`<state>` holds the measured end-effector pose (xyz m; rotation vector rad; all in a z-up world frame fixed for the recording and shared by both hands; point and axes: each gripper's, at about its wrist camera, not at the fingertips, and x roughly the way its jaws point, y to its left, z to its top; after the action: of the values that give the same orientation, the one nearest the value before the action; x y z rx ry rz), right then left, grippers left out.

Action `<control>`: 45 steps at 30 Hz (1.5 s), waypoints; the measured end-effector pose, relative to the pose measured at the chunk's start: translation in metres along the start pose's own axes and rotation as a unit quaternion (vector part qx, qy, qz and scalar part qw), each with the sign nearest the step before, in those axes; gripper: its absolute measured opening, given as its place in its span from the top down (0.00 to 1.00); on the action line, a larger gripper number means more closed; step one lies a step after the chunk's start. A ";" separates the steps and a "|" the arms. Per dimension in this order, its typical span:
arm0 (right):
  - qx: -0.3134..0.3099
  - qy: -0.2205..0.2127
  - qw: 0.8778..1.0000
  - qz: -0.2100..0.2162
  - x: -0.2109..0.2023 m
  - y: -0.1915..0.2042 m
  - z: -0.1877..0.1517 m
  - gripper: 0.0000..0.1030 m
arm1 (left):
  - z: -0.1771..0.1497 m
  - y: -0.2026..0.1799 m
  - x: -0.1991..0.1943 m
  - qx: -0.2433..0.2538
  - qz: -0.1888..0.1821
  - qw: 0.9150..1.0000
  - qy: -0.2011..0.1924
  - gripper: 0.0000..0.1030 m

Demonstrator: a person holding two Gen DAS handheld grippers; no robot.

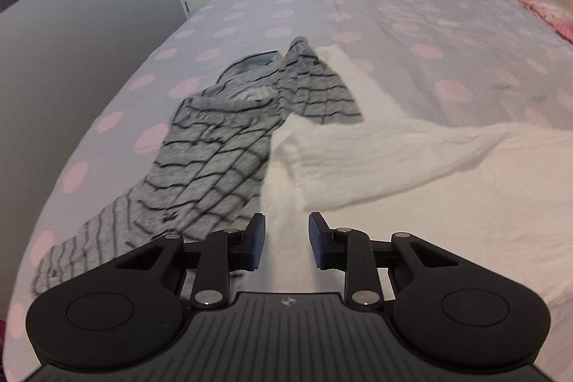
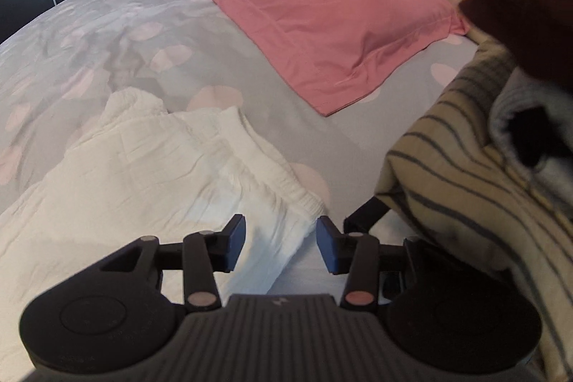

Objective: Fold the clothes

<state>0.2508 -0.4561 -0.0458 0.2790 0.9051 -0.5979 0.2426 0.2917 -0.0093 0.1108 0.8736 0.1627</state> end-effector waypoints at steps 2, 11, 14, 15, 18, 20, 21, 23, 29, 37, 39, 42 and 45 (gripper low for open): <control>-0.007 -0.013 1.000 0.007 -0.007 0.005 0.002 0.54 | 0.006 -0.013 0.008 0.011 -0.007 1.000 0.009 0.75; -0.114 -0.056 0.990 0.063 -0.027 0.052 -0.005 0.52 | 0.016 -0.049 0.061 0.026 -0.002 0.999 0.043 0.75; -0.145 -0.065 0.985 0.072 -0.028 0.066 -0.007 0.50 | 0.025 -0.052 0.067 0.012 0.004 1.000 0.018 0.75; -0.155 -0.066 0.983 0.074 -0.027 0.070 -0.008 0.50 | 0.029 -0.051 0.068 0.003 0.006 1.000 0.007 0.75; -0.174 -0.066 0.979 0.079 -0.026 0.078 -0.011 0.49 | 0.040 -0.050 0.069 -0.023 0.016 0.999 -0.028 0.75; -0.182 -0.061 0.978 0.082 -0.024 0.081 -0.012 0.49 | 0.046 -0.047 0.067 -0.041 0.031 0.997 -0.050 0.71; -0.184 -0.059 0.978 0.084 -0.022 0.082 -0.013 0.49 | 0.049 -0.044 0.065 -0.053 0.039 0.996 -0.060 0.60; -0.187 -0.056 0.977 0.085 -0.021 0.084 -0.013 0.48 | 0.052 -0.039 0.061 -0.073 0.048 0.993 -0.073 0.52; -0.188 -0.061 0.976 0.090 -0.027 0.083 -0.015 0.46 | 0.048 -0.019 0.047 -0.084 0.057 0.993 -0.052 0.52; -0.219 -0.082 0.967 0.101 -0.044 0.084 -0.020 0.39 | 0.015 0.030 0.015 -0.113 0.031 0.993 0.012 0.51; -0.229 -0.088 0.964 0.102 -0.047 0.085 -0.022 0.38 | 0.001 0.042 0.011 -0.128 0.011 0.991 0.042 0.51; -0.240 -0.090 0.961 0.102 -0.051 0.085 -0.026 0.38 | -0.017 0.053 0.011 -0.147 0.006 0.986 0.076 0.51; -0.247 -0.092 0.959 0.103 -0.056 0.086 -0.028 0.38 | -0.027 0.061 0.013 -0.179 -0.020 0.979 0.098 0.51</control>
<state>0.2576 -0.3530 -0.0190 -0.1310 0.8035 -0.1871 0.2245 0.3544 -0.0262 -0.2637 1.0293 0.2949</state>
